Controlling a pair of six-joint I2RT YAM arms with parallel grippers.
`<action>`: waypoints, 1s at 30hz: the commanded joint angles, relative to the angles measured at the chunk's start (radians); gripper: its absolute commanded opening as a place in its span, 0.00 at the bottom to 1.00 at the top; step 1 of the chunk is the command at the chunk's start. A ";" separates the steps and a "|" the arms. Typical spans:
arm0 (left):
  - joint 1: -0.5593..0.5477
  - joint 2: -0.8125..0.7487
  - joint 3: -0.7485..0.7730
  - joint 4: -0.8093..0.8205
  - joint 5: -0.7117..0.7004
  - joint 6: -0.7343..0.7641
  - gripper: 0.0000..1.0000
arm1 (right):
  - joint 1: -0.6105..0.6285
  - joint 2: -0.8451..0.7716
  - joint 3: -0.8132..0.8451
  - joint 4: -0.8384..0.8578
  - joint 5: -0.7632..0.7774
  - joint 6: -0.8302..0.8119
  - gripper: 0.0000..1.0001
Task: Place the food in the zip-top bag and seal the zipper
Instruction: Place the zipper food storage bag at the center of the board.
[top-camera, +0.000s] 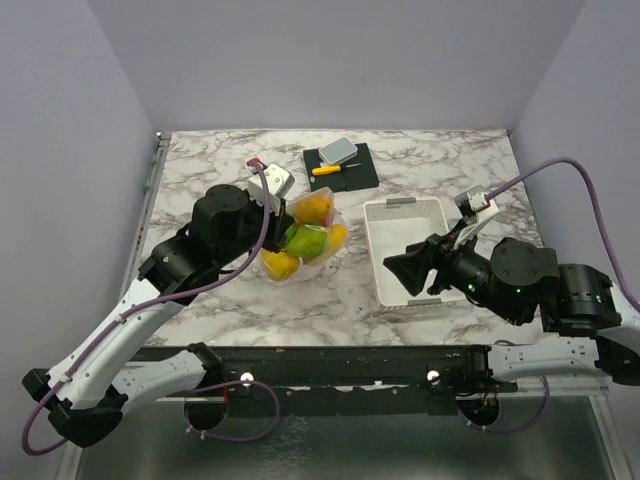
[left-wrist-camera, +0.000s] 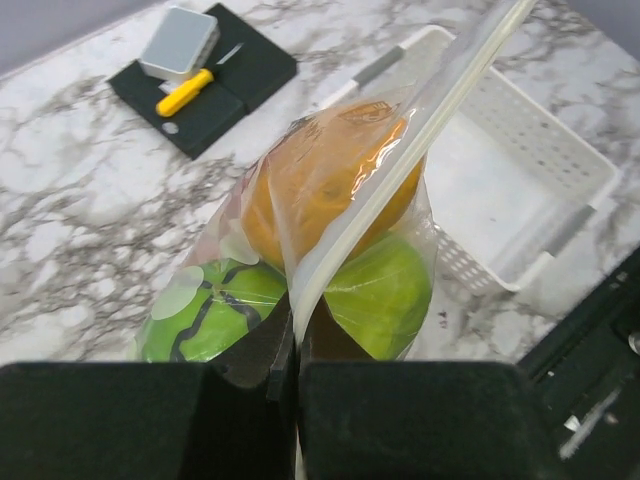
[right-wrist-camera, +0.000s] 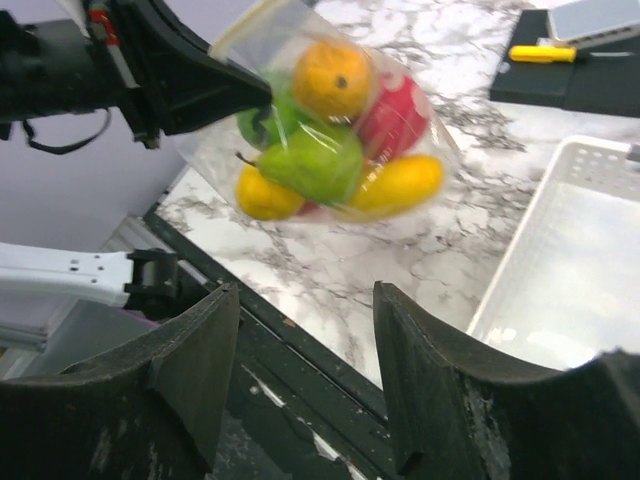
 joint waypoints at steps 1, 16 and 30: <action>-0.001 0.011 0.045 0.087 -0.274 0.054 0.00 | 0.001 0.038 0.011 -0.154 0.119 0.059 0.63; 0.002 0.155 0.013 0.331 -0.660 0.293 0.00 | -0.001 0.140 -0.031 -0.212 0.136 0.023 0.78; 0.012 0.445 -0.116 0.651 -0.871 0.574 0.00 | -0.047 0.175 -0.087 -0.162 0.089 -0.008 0.79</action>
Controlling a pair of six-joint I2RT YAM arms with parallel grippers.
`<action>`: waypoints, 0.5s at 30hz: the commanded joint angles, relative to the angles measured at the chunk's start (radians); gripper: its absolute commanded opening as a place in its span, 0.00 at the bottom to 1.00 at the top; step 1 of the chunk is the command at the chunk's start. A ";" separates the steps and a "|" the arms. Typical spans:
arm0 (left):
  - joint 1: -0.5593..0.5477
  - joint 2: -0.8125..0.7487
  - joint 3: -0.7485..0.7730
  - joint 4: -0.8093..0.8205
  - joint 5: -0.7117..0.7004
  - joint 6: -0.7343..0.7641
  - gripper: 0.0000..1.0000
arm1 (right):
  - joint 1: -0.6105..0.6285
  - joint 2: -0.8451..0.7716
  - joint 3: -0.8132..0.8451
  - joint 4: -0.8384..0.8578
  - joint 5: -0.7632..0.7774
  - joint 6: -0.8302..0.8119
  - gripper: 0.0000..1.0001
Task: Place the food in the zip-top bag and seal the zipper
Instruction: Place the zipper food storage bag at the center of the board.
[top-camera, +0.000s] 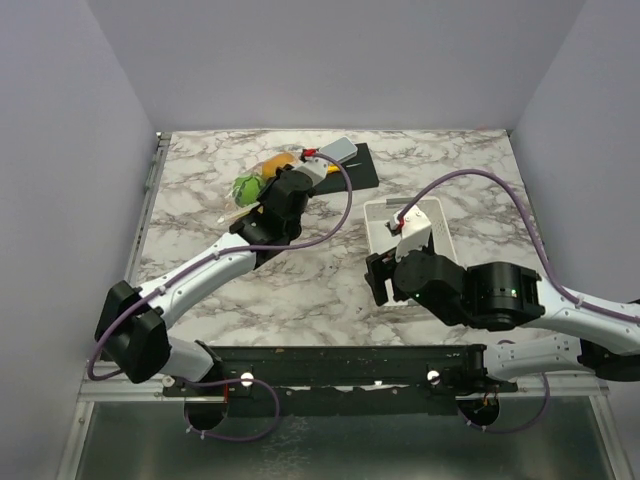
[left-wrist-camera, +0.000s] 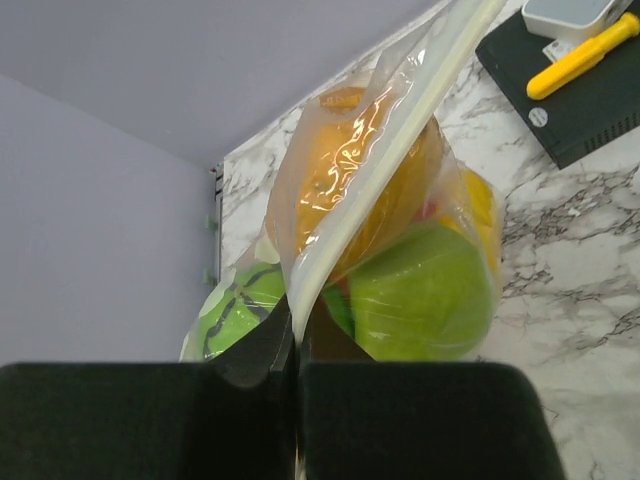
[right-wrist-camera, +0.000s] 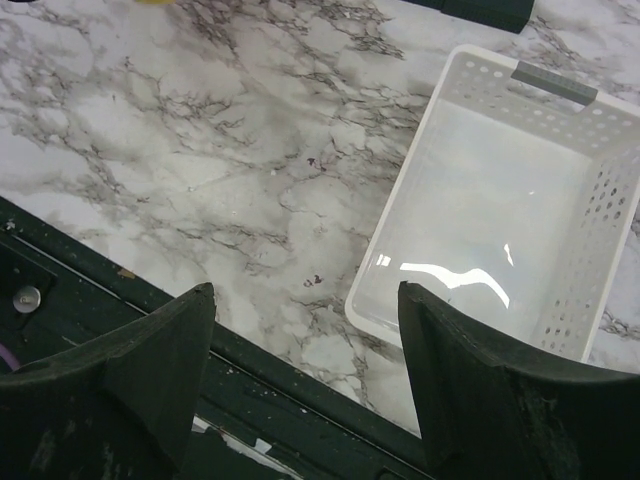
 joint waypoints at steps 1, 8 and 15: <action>0.005 0.062 -0.026 0.164 -0.074 0.089 0.00 | -0.013 -0.014 -0.022 0.011 -0.018 0.004 0.79; -0.010 0.145 -0.069 0.165 -0.021 -0.035 0.00 | -0.018 -0.094 -0.072 -0.007 -0.019 0.035 0.81; -0.064 0.176 -0.111 0.128 0.073 -0.201 0.00 | -0.018 -0.153 -0.083 -0.003 -0.022 0.035 0.82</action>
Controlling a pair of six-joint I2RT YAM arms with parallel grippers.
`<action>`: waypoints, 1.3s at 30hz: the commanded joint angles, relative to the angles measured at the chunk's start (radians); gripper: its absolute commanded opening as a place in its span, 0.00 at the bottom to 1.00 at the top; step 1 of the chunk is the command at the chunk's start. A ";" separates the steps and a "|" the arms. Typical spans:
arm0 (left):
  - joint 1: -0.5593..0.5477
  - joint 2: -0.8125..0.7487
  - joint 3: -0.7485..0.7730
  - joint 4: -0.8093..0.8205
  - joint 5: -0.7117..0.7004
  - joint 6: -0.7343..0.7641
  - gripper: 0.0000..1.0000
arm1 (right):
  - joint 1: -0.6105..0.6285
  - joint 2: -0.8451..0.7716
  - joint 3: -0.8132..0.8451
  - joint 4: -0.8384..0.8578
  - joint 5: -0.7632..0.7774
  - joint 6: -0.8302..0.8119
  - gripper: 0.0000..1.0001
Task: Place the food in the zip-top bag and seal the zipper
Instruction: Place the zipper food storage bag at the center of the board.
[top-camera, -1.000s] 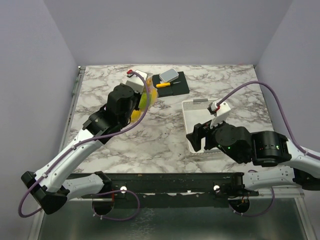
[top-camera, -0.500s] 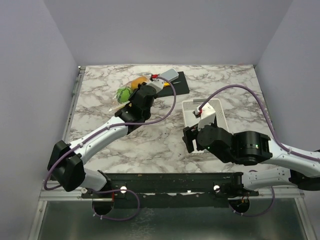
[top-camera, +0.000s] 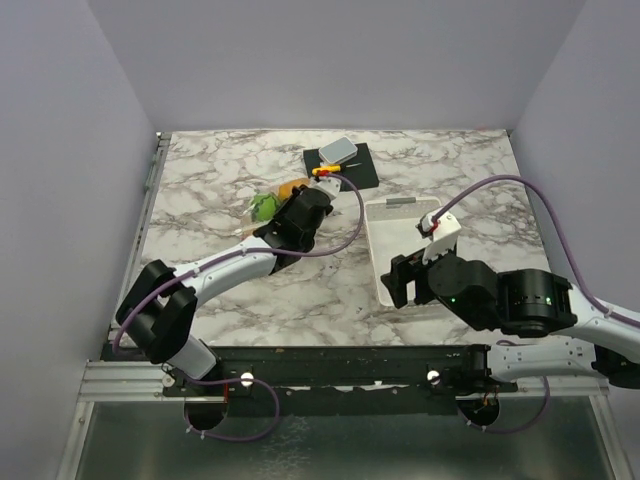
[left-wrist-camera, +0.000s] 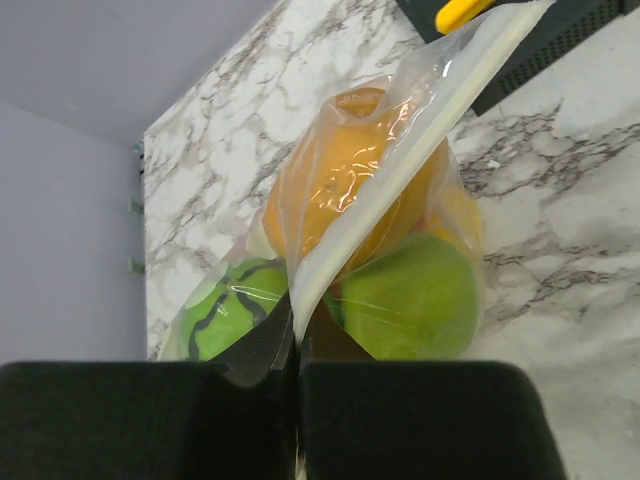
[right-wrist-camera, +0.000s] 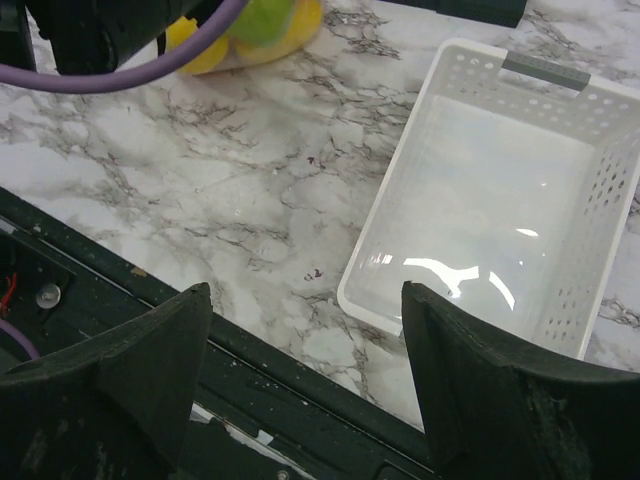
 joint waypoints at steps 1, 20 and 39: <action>-0.049 0.014 -0.013 0.008 0.079 -0.144 0.00 | -0.006 -0.017 -0.001 -0.004 -0.005 0.017 0.82; -0.258 0.029 -0.091 -0.121 0.206 -0.518 0.00 | -0.006 -0.041 -0.006 -0.004 0.015 0.015 0.83; -0.261 -0.071 -0.241 -0.271 0.087 -0.702 0.00 | -0.006 -0.018 -0.015 0.022 0.006 0.010 0.84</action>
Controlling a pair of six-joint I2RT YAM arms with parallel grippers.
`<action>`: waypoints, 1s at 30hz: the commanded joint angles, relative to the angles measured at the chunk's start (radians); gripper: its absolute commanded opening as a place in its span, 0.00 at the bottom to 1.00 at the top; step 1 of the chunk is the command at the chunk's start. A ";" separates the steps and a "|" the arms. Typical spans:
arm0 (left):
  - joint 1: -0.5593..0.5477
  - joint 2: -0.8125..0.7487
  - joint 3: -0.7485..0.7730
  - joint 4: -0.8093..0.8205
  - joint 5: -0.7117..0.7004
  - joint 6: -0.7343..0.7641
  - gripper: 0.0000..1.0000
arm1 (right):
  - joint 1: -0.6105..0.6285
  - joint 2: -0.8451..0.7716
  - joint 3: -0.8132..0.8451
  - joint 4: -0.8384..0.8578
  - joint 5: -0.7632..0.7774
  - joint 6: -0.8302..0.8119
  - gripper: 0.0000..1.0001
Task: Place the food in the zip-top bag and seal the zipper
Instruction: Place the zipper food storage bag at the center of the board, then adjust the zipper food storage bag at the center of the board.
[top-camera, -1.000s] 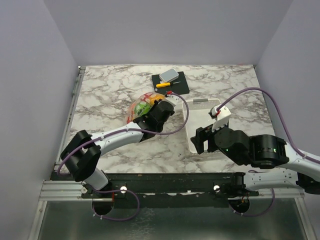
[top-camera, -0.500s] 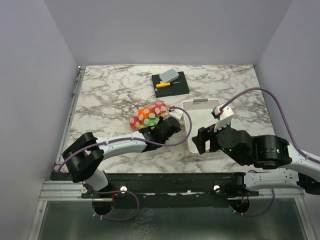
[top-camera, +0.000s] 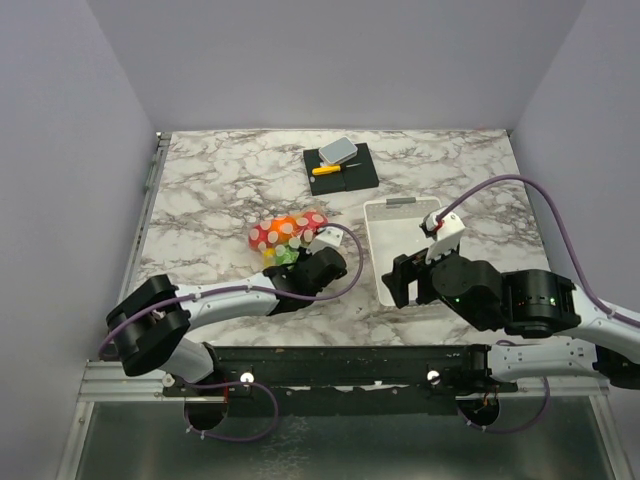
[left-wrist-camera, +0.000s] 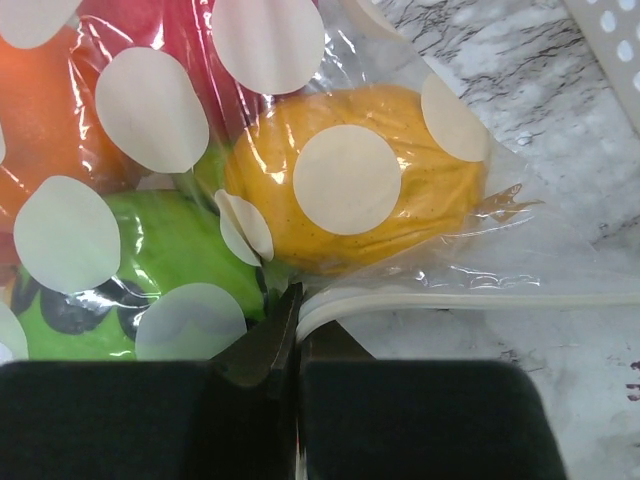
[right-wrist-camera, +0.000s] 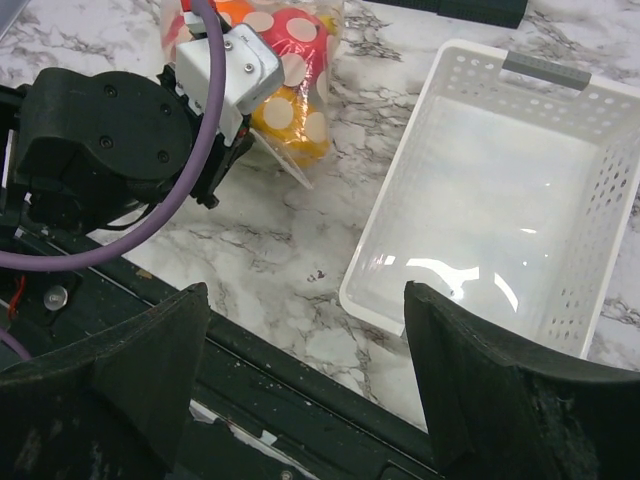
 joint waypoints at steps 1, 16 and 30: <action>0.012 0.025 0.009 -0.106 -0.083 -0.026 0.00 | -0.005 0.022 -0.016 0.027 0.004 0.003 0.84; 0.015 -0.107 0.113 -0.141 0.144 0.029 0.46 | -0.005 0.005 -0.025 0.003 0.021 0.043 0.86; 0.058 -0.168 0.278 -0.281 -0.001 0.042 0.56 | -0.005 0.026 -0.014 0.020 0.011 0.047 0.86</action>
